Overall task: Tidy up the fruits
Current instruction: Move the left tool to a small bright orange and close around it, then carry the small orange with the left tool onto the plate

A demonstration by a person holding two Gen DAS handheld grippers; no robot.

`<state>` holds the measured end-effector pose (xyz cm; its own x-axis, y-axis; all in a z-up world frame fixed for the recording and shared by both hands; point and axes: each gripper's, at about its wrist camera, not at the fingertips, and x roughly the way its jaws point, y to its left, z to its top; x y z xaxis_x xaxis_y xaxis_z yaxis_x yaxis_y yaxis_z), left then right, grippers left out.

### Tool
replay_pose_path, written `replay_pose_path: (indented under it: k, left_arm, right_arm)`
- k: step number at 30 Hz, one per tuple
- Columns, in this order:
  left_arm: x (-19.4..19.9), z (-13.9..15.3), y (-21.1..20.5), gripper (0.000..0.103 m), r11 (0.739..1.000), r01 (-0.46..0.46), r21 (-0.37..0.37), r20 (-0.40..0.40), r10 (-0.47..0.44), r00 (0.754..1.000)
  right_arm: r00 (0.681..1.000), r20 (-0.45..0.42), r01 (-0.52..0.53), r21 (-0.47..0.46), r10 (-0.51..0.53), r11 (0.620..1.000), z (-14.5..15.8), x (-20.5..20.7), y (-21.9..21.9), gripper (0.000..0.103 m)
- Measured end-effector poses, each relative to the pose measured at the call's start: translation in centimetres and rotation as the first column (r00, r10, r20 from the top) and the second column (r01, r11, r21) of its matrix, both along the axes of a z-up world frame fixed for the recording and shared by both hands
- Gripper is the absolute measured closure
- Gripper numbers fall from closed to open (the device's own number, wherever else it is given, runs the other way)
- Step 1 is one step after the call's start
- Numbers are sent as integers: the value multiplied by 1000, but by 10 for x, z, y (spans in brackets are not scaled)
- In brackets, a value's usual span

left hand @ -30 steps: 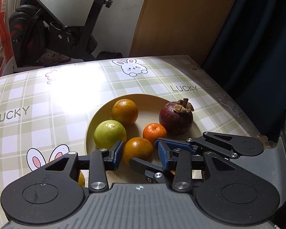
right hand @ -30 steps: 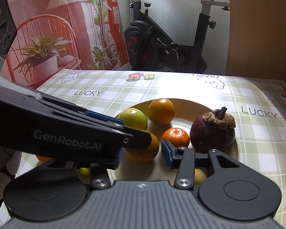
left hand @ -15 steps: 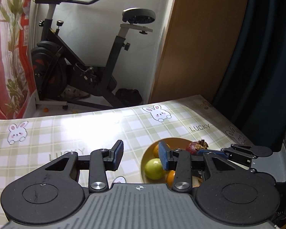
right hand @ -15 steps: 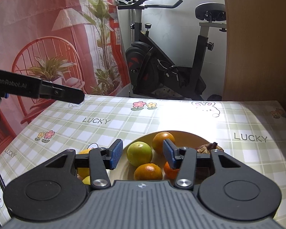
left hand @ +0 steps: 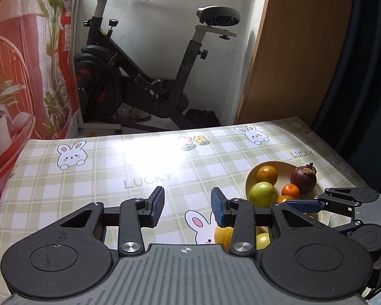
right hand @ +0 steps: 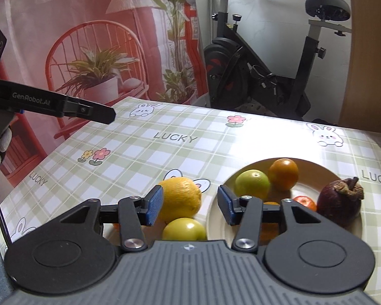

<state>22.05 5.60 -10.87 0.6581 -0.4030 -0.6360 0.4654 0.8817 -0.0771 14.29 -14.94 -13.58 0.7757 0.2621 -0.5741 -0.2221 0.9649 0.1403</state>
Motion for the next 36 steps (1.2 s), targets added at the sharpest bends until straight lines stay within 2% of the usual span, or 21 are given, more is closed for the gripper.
replay_pose_path:
  k: [7, 11, 14, 25, 28, 36]
  left_arm:
    - [-3, -33, 12, 61, 999, 40, -12, -128, -41, 991]
    - [-1, -59, 19, 61, 997, 43, -63, -246, -57, 967]
    - [-2, -72, 21, 61, 996, 31, -85, -283, -54, 957]
    - [-2, -84, 18, 61, 992, 61, -113, -314, -94, 945]
    - [-2, -88, 16, 64, 992, 65, -110, -325, -98, 941]
    - [-10, -89, 12, 64, 993, 81, -88, -318, -105, 942]
  right_arm:
    - [987, -60, -151, -65, 147, 986, -17, 7, 48, 52]
    - [966, -110, -245, -126, 232, 961, -33, 10, 75, 54]
    - [961, -124, -264, -147, 247, 953, -42, 14, 87, 54]
    - [968, -133, -231, -126, 214, 965, -51, 25, 84, 54]
    - [968, -134, -227, -122, 210, 966, -53, 24, 84, 59]
    - [973, -114, -211, -92, 200, 973, -52, 14, 80, 60]
